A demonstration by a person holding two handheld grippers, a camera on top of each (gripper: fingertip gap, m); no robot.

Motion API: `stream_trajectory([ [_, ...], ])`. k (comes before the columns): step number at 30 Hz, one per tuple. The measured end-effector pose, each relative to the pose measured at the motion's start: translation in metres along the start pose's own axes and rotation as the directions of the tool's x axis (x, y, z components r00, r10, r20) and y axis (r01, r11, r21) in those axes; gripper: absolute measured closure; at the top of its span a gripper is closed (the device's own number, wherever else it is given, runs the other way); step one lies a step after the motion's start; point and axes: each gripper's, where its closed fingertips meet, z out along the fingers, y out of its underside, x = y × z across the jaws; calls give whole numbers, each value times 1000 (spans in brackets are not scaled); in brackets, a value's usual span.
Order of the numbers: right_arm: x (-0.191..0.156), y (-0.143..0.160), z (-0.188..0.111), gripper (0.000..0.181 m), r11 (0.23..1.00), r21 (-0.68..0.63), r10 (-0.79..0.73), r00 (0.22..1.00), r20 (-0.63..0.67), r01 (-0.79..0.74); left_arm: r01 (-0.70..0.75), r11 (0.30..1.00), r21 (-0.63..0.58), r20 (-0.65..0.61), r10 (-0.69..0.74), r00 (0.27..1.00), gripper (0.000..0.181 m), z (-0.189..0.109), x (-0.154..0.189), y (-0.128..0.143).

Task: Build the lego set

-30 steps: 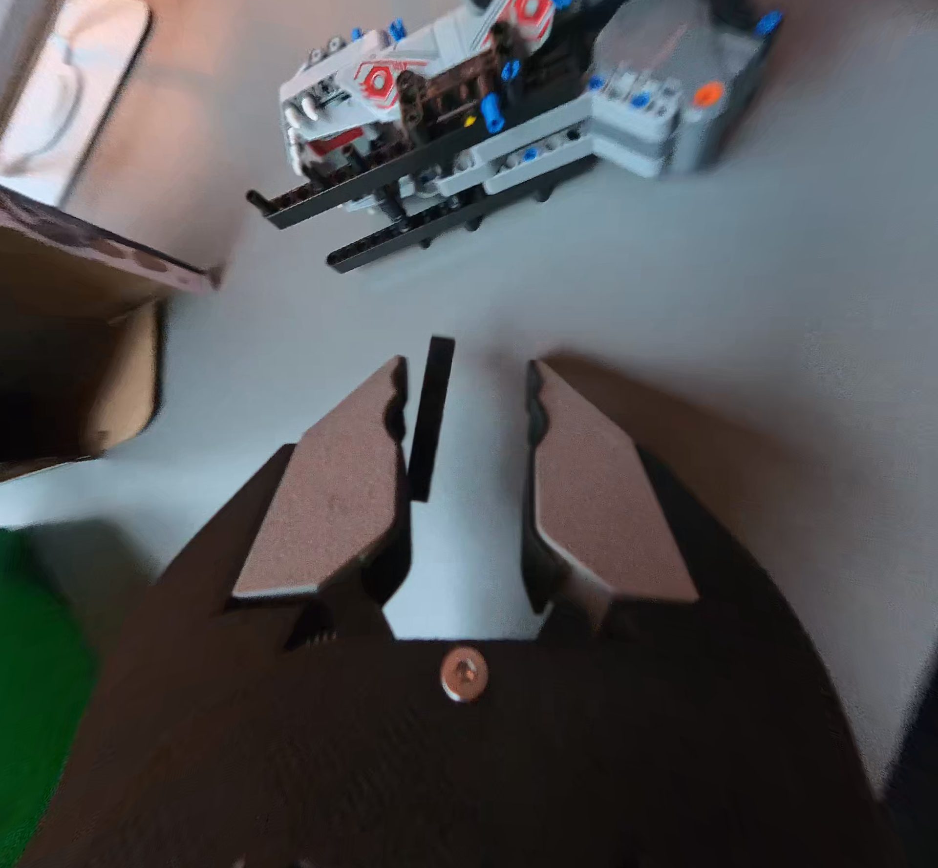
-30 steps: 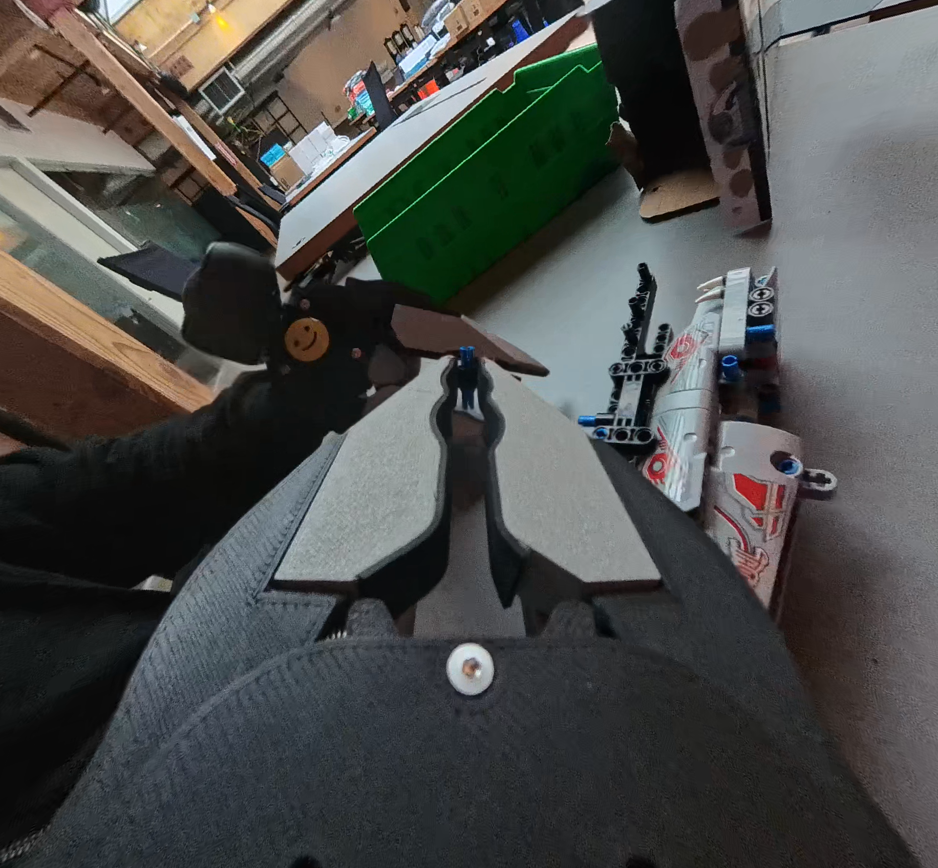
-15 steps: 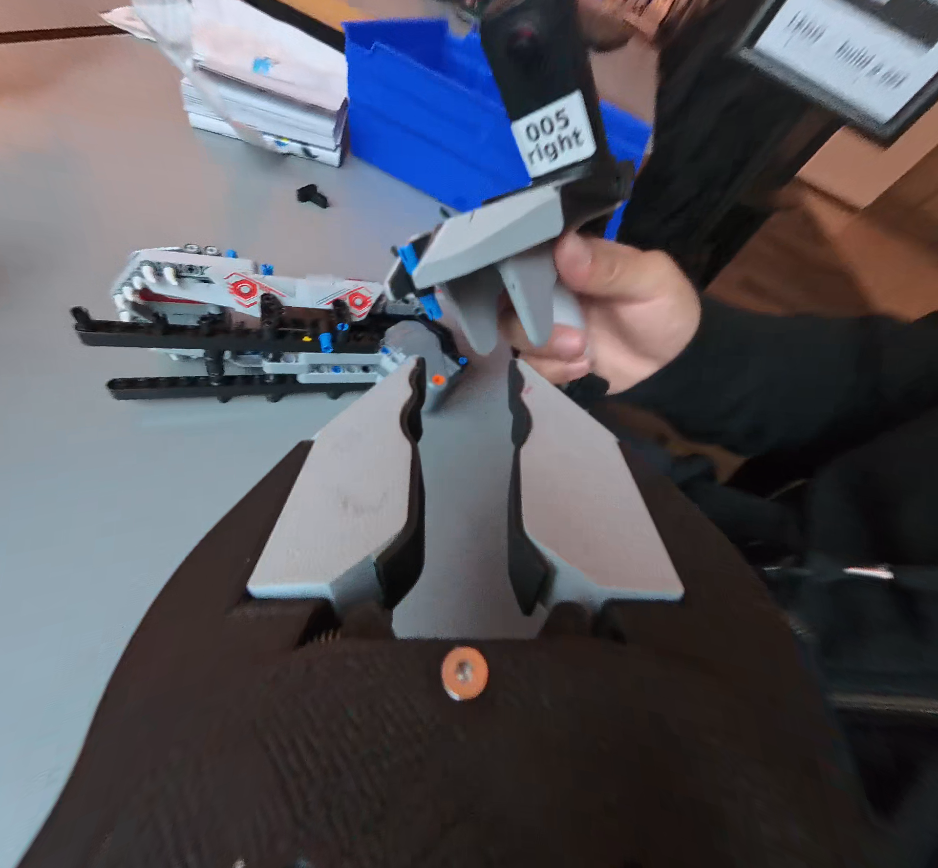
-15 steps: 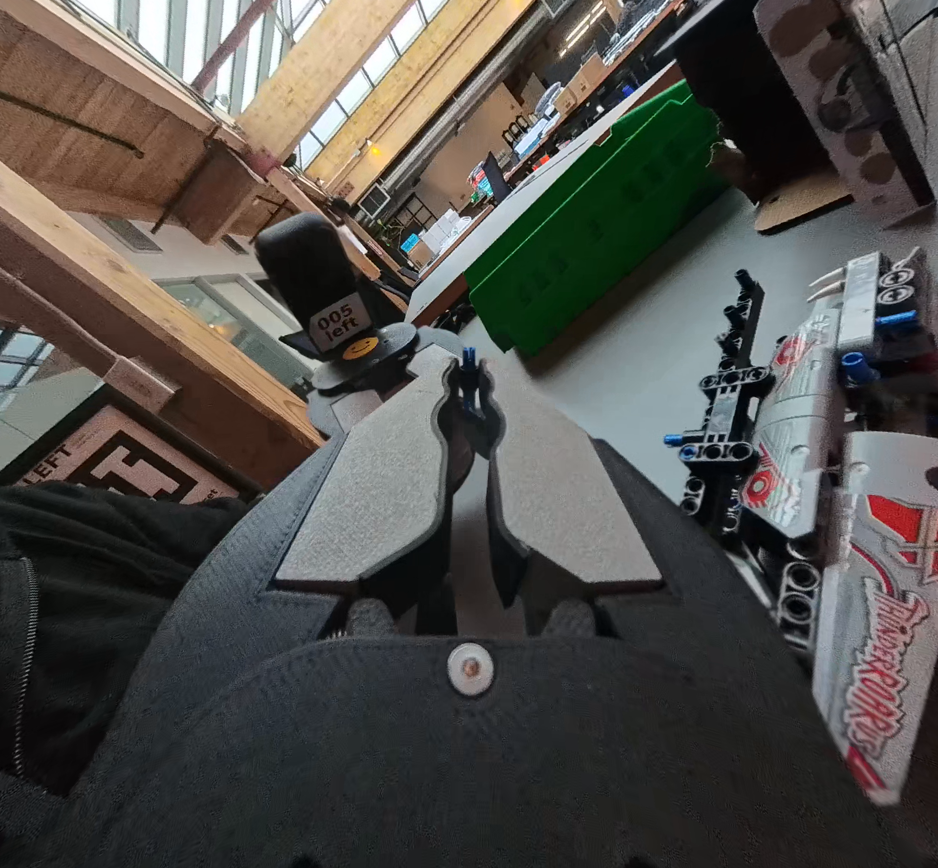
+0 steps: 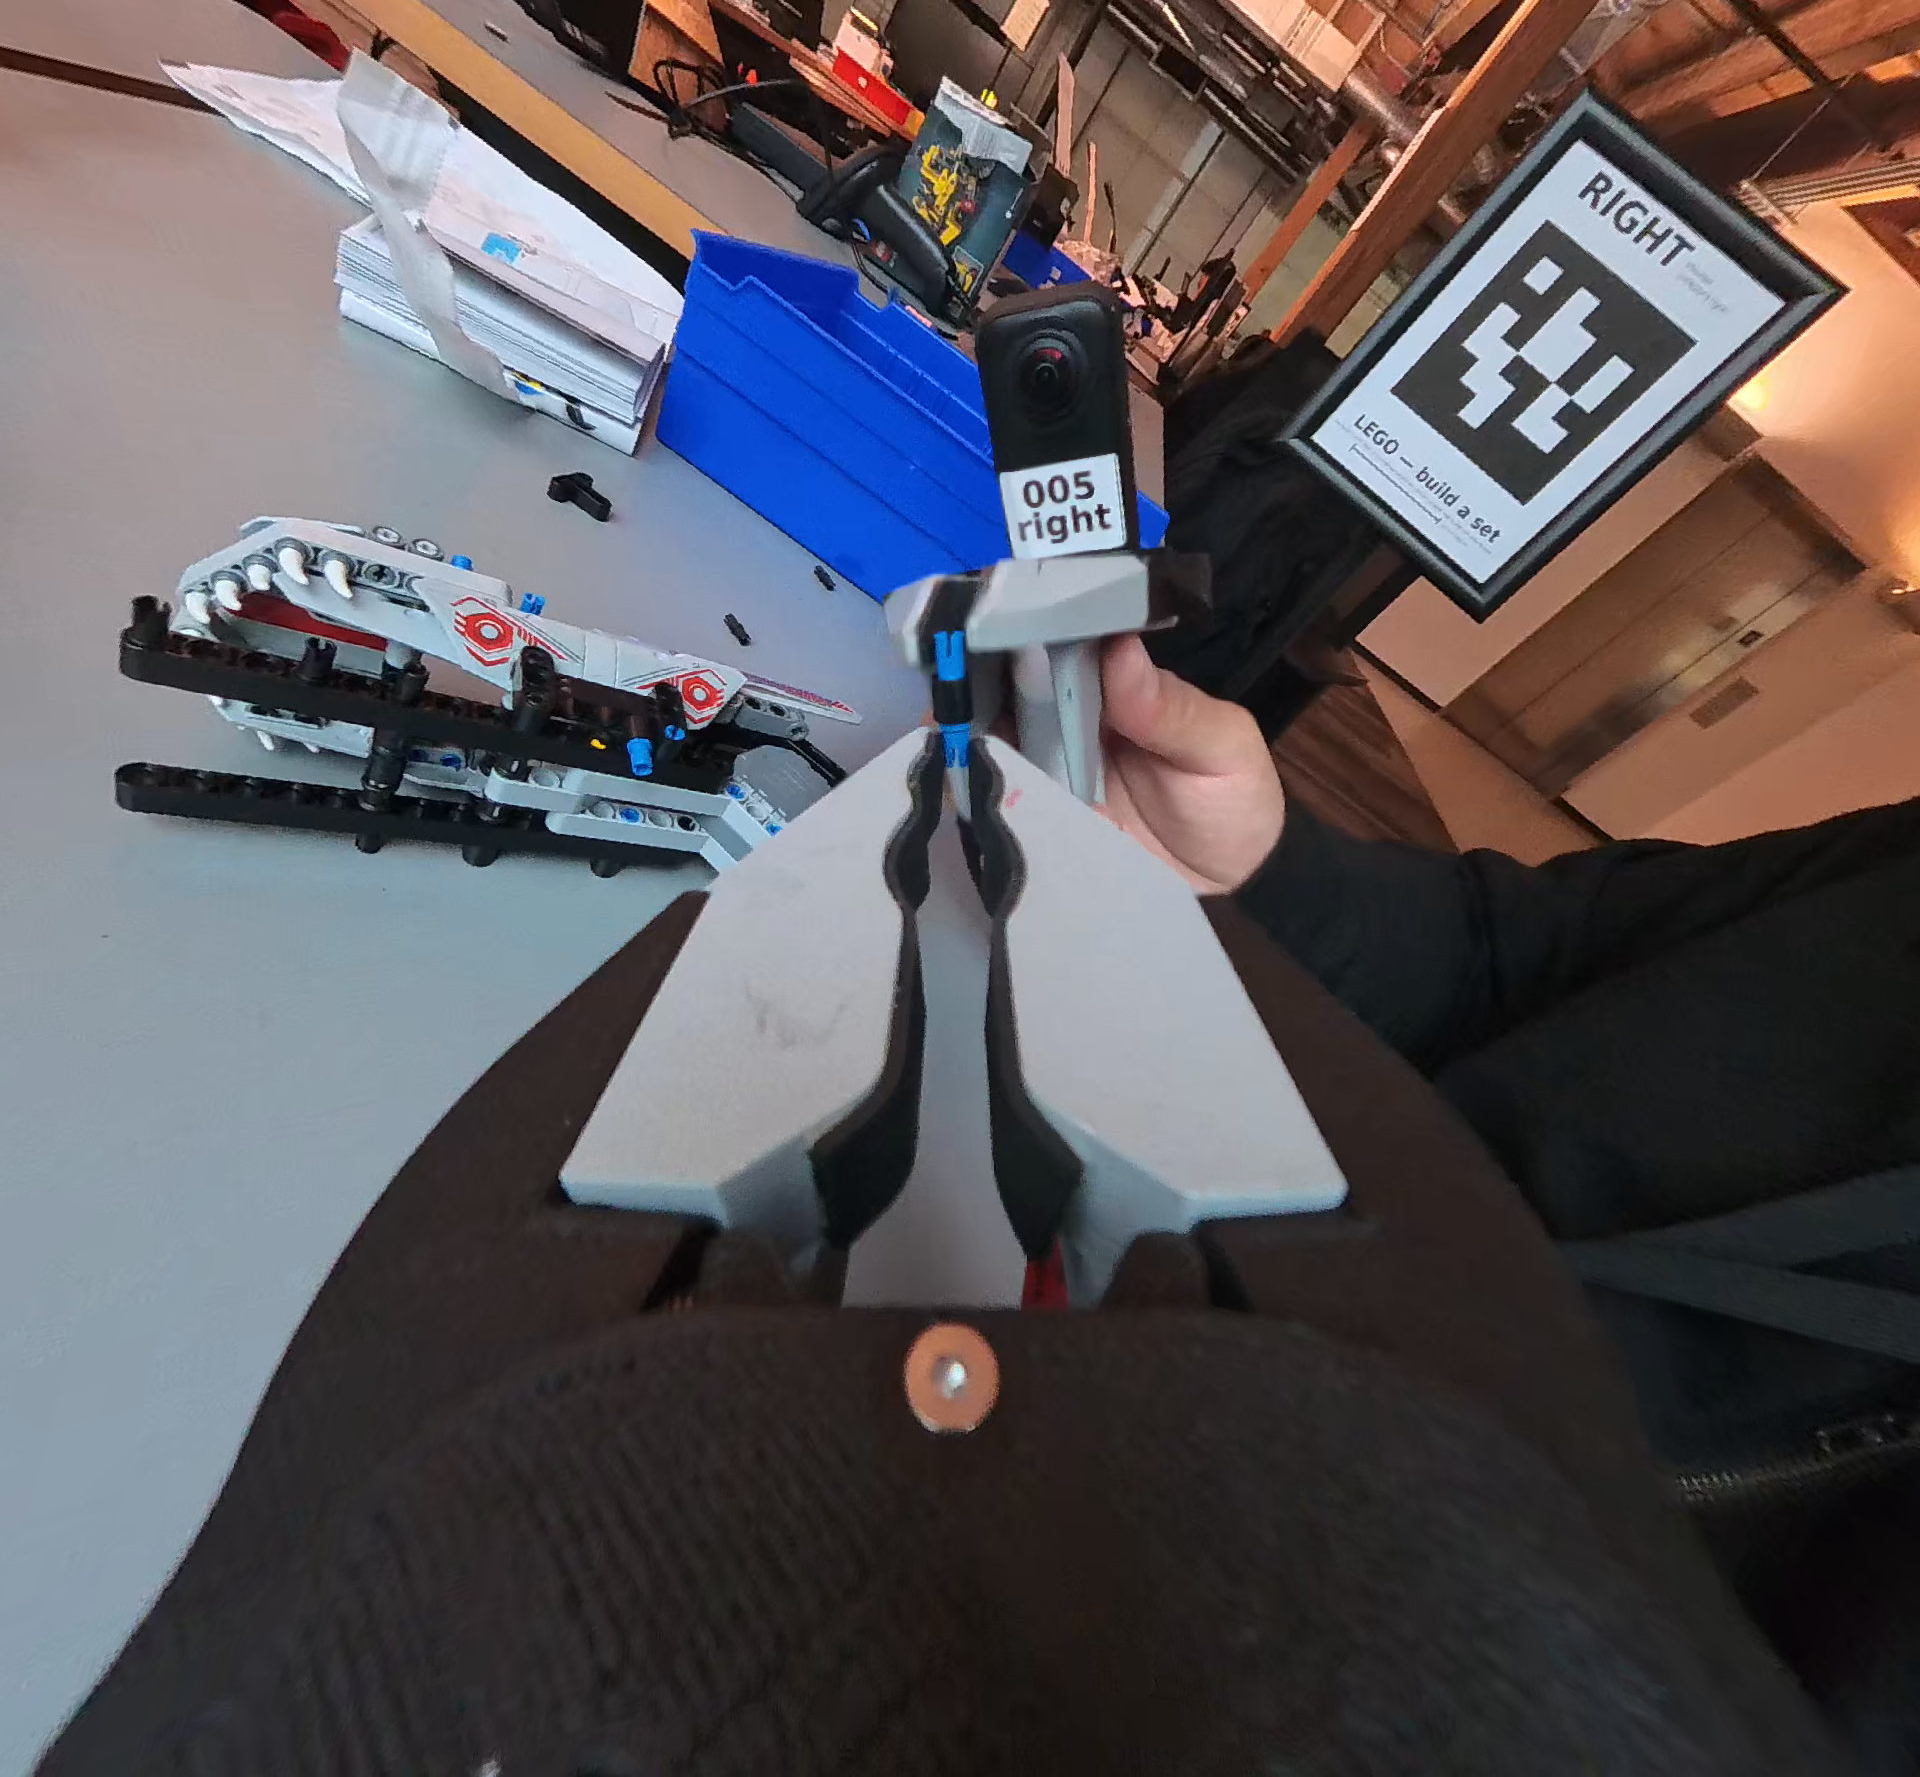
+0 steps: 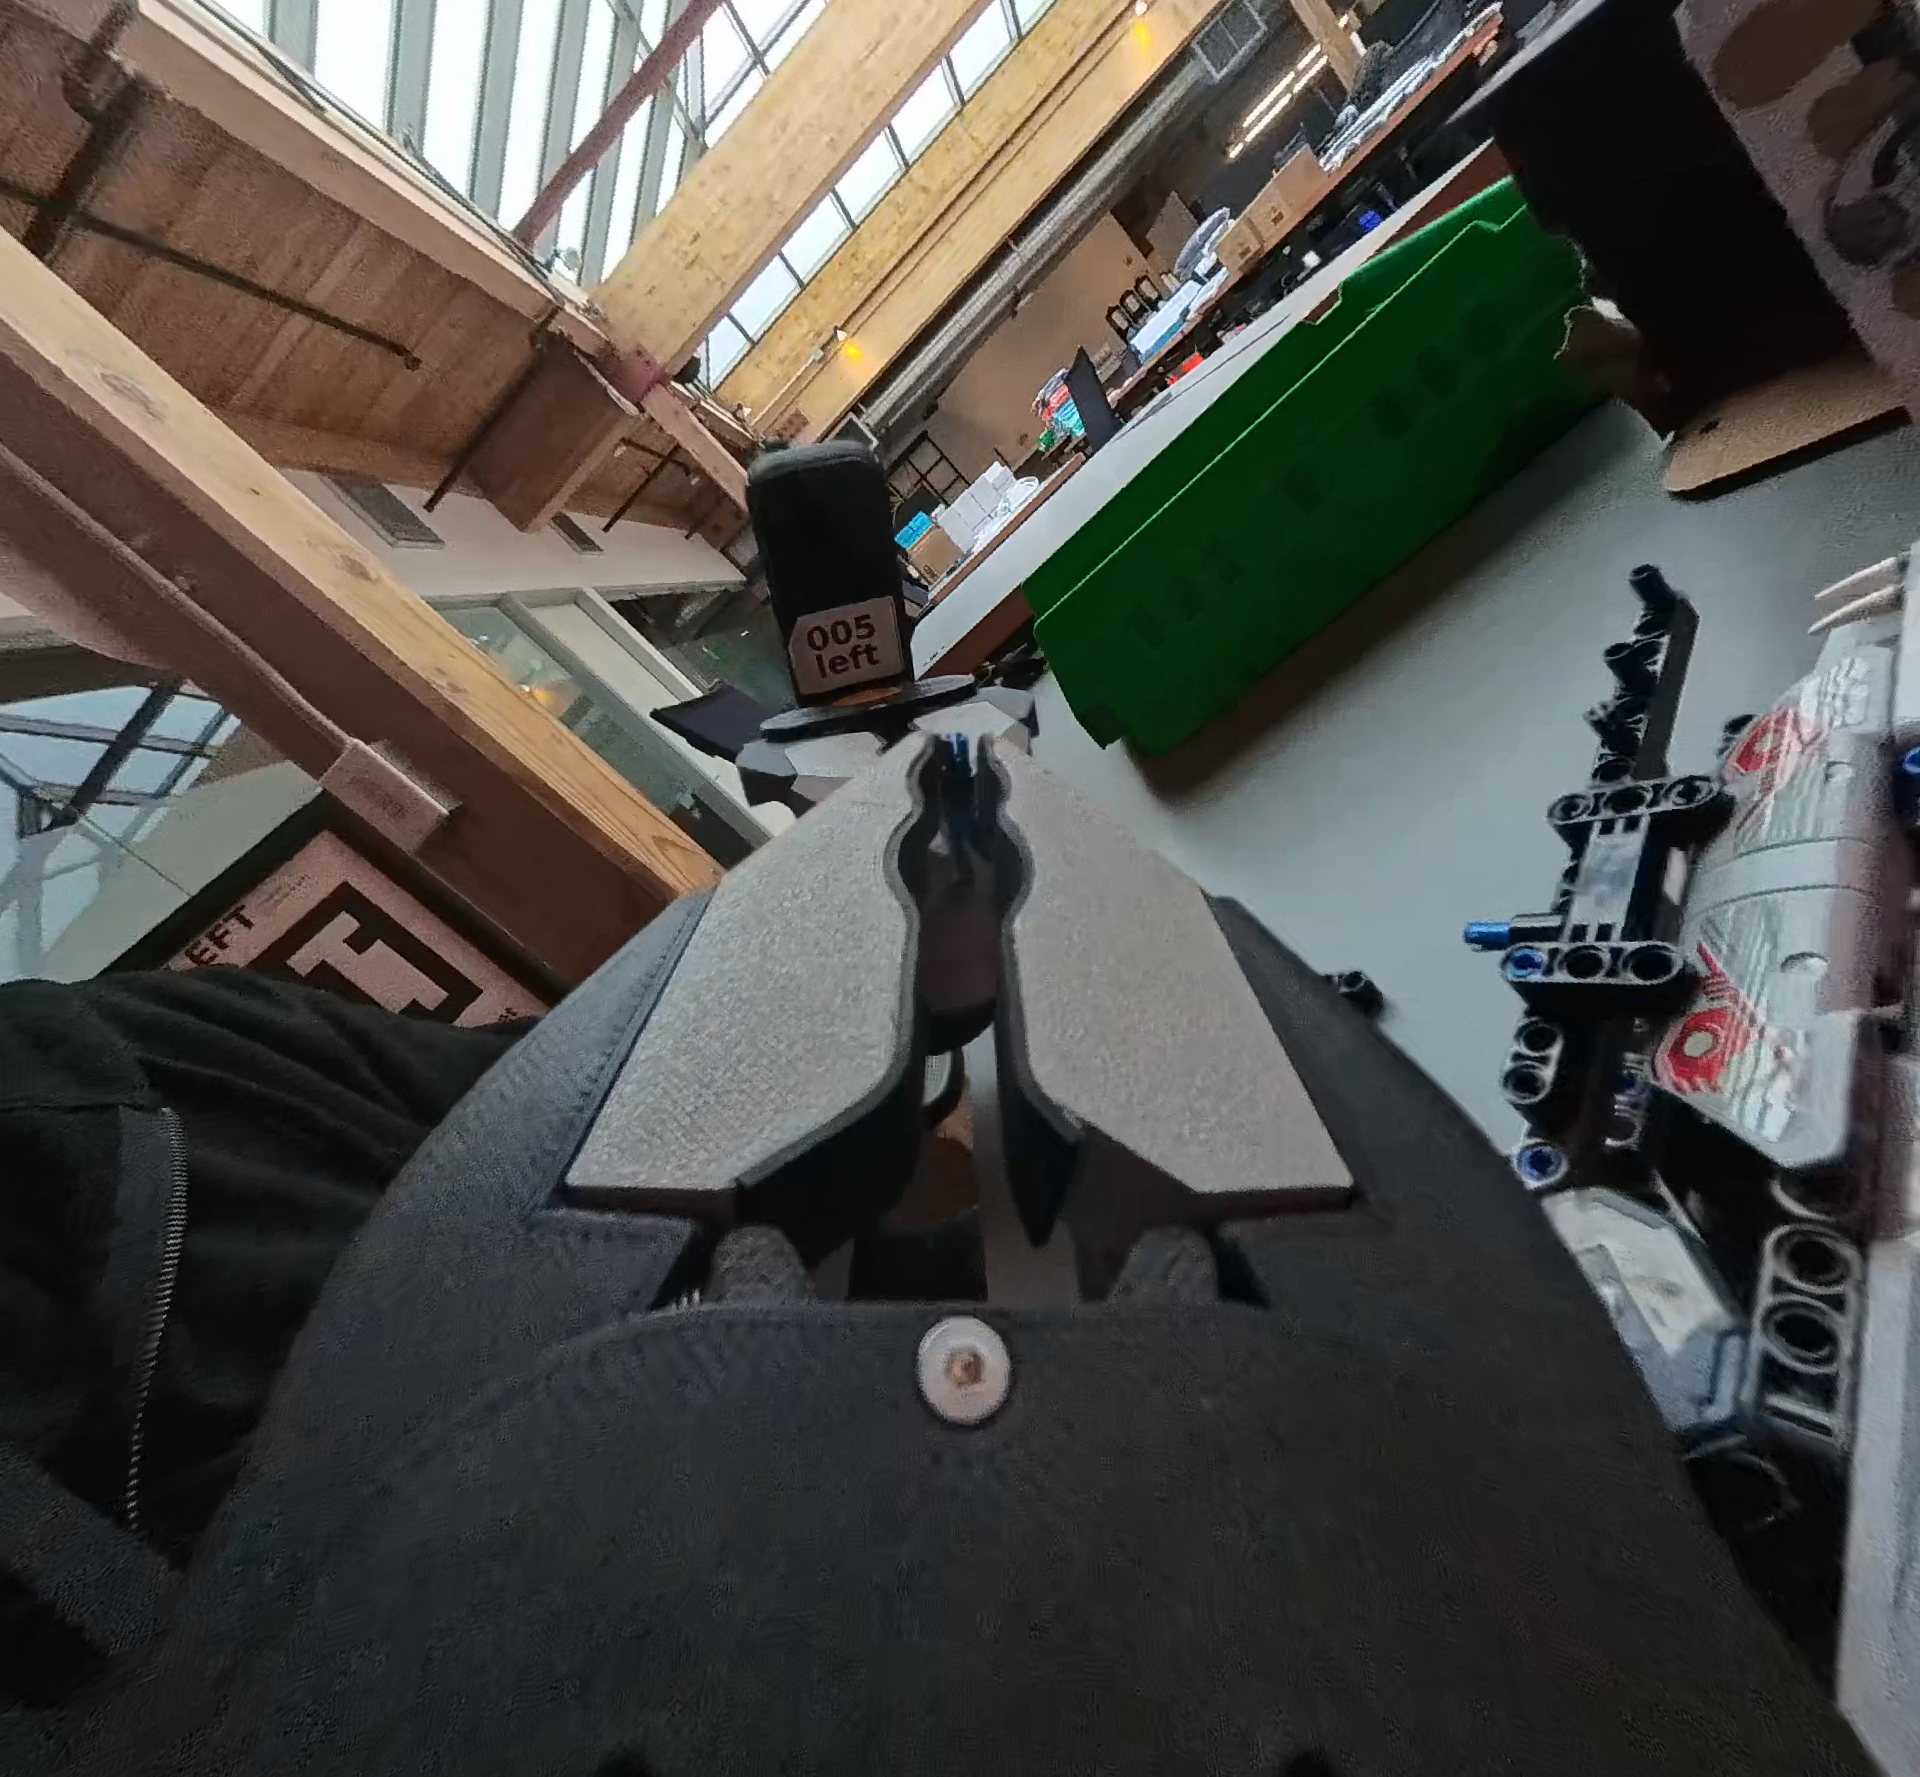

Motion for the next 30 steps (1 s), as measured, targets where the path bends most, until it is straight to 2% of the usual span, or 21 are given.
stream_trajectory([
  [5,-1,-13,-12,181,999,10,-51,998,-22,51,0,1000,4,-3,0,1000,178,-3,2,-3],
  [11,-5,-5,-7,178,984,-77,-164,985,-57,159,-16,1000,1,4,16,1000,178,-4,3,-5],
  [20,-7,5,-3,163,964,-160,-223,974,-49,212,-18,1000,2,-14,18,1000,178,-3,10,-5],
  [23,-8,10,1,167,957,-175,-242,970,-29,233,-12,1000,-3,-24,12,1000,178,-2,12,-4],
  [25,-10,13,3,176,951,-183,-257,966,-14,250,-1,1000,-6,-21,1,1000,178,-1,10,-1],
  [30,-6,12,3,179,941,-167,-306,950,-57,293,86,996,28,-49,-85,995,179,1,8,-1],
])
